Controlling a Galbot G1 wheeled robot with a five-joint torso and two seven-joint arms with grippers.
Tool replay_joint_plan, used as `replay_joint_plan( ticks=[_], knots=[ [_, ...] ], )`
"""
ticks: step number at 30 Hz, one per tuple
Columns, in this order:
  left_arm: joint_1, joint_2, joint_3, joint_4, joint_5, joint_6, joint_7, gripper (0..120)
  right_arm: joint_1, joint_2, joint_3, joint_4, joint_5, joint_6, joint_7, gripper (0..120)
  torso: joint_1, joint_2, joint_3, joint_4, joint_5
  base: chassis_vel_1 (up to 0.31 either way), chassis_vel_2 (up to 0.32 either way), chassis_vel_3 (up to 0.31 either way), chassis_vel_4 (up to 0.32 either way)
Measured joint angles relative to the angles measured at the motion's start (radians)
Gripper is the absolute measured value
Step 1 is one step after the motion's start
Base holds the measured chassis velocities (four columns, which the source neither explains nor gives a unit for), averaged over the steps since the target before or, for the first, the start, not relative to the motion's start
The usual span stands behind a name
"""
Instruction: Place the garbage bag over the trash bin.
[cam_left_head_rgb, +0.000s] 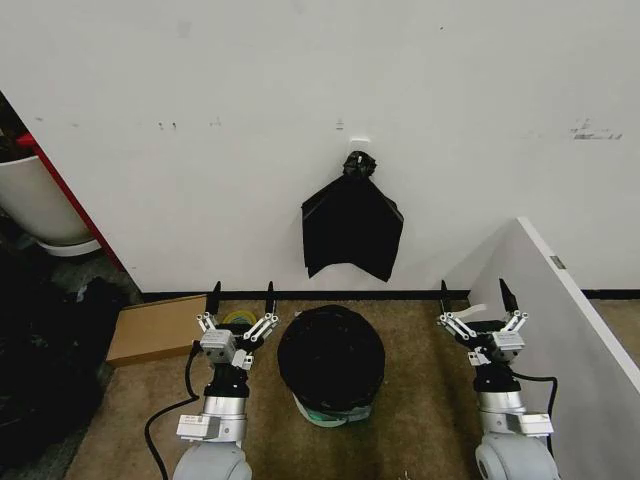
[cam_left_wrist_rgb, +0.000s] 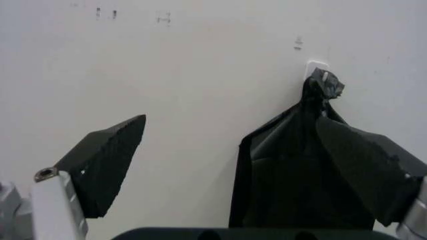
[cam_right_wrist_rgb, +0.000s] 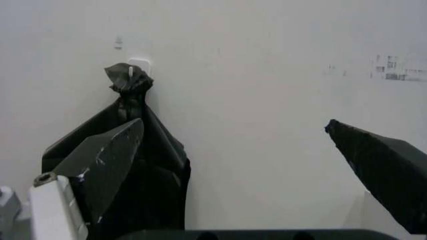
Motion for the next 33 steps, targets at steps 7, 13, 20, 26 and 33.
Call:
replay_joint_plan(
  ticks=[7,13,20,26,33],
  knots=[
    [0.000,0.001,0.000,0.000,0.000,-0.001,0.000,100,-0.001,0.004,0.001,0.000,-0.001,0.002,-0.001,100,0.000,0.000,0.000,0.0000,0.0000,0.000,0.000,0.000,0.000],
    [0.002,0.000,-0.001,-0.003,0.000,-0.001,0.000,100,-0.002,0.006,0.001,0.000,-0.002,0.005,-0.004,100,0.000,0.000,0.000,0.0000,0.0000,0.000,0.000,0.000,0.000],
    [0.003,-0.003,-0.003,-0.004,0.000,-0.003,0.000,100,-0.002,0.007,0.002,-0.001,-0.009,0.007,-0.001,100,0.000,0.000,0.000,0.0000,0.0000,0.000,0.000,0.000,0.000],
    [0.003,-0.004,-0.006,-0.005,0.000,-0.006,-0.001,100,-0.001,0.007,0.002,-0.001,-0.012,0.006,0.004,100,0.000,0.000,0.000,0.0000,0.0000,0.000,0.000,0.000,0.000],
    [0.003,-0.005,-0.006,-0.005,0.000,-0.007,-0.002,100,-0.001,0.008,0.002,-0.001,-0.012,0.006,0.005,100,0.000,0.000,0.000,0.0000,0.0000,0.000,0.000,0.000,0.000]
  ],
)
